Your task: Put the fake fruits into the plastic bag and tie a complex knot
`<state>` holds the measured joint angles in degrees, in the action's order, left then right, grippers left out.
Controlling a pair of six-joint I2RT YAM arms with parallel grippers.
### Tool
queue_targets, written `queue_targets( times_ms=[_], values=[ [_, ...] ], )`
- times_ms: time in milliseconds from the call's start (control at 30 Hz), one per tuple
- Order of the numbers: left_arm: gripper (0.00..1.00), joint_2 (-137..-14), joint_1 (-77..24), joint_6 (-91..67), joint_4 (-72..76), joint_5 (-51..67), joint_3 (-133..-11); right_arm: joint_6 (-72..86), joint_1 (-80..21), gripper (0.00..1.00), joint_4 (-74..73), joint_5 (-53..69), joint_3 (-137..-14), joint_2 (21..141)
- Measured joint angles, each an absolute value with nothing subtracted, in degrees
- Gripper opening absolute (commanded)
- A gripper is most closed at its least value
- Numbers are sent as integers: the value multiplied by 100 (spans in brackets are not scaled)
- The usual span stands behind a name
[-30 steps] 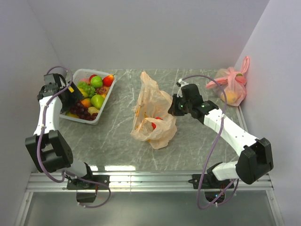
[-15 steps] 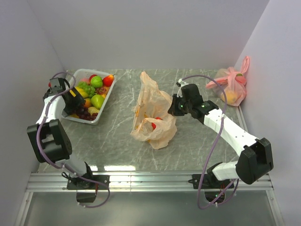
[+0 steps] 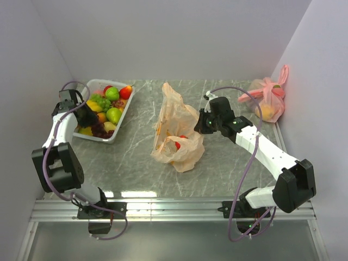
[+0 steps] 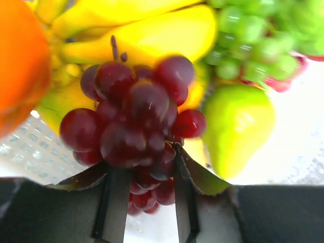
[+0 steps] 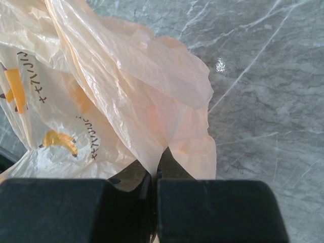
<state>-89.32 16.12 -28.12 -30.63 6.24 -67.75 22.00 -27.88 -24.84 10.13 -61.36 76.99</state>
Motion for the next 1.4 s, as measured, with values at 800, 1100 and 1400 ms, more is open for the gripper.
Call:
queue_targets(
  times_ms=[800, 1100, 1400],
  values=[
    [85, -8165, 1284, -1841, -3197, 902, -7481, 2150, -2788, 0, -2484, 1085, -6136, 7865],
    [80, -8705, 1249, -628, -3428, 1234, -7391, 2134, -2788, 0, -2486, 1107, -6136, 7870],
    [74, -9354, 1240, -211, -3437, 1293, -7384, 2134, -2788, 0, -2486, 1125, -6136, 7905]
  ],
)
